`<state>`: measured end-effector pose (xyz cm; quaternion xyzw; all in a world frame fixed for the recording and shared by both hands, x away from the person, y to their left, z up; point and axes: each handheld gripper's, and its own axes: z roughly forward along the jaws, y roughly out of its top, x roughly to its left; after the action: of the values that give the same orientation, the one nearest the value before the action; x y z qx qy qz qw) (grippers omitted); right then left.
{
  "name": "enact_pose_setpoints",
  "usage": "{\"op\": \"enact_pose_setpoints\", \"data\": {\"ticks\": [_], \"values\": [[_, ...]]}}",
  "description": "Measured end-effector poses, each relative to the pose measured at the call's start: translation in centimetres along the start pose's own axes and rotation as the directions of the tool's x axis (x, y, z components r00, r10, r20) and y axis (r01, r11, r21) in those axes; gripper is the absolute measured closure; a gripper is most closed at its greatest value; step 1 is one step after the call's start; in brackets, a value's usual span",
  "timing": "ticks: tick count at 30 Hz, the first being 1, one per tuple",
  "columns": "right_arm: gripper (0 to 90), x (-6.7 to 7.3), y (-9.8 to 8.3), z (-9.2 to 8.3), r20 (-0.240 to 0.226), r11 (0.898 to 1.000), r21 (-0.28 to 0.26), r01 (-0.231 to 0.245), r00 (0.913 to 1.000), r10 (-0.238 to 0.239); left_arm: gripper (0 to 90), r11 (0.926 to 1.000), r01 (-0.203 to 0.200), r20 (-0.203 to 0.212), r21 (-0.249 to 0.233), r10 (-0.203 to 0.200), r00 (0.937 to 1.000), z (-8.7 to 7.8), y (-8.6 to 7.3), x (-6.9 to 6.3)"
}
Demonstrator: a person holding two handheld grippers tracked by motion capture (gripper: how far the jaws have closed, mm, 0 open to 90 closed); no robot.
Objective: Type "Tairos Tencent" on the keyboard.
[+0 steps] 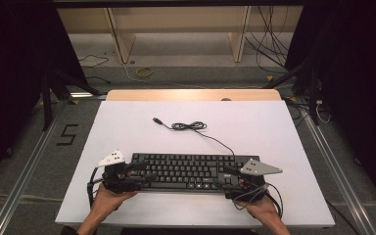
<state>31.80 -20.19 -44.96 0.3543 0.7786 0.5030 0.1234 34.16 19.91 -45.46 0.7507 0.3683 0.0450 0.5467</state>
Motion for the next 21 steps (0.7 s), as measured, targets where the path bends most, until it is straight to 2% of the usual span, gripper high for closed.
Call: {"op": "enact_pose_setpoints", "data": {"ticks": [8, 21], "values": [[34.2, -0.5, -1.1, -1.6, 0.027, 0.999, -0.016, -0.030, 0.9992, 0.031, 28.6, 0.9999, 0.003, 0.004, -0.012, -0.003, 1.0000, -0.4, -0.4, -0.4], [32.8, -0.5, -1.7, -2.3, 0.046, 0.999, -0.021, -0.035, 0.9983, 0.036, 27.9, 0.9999, -0.004, -0.010, -0.013, 0.004, 0.9999, -0.8, -1.1, -0.6]]}}
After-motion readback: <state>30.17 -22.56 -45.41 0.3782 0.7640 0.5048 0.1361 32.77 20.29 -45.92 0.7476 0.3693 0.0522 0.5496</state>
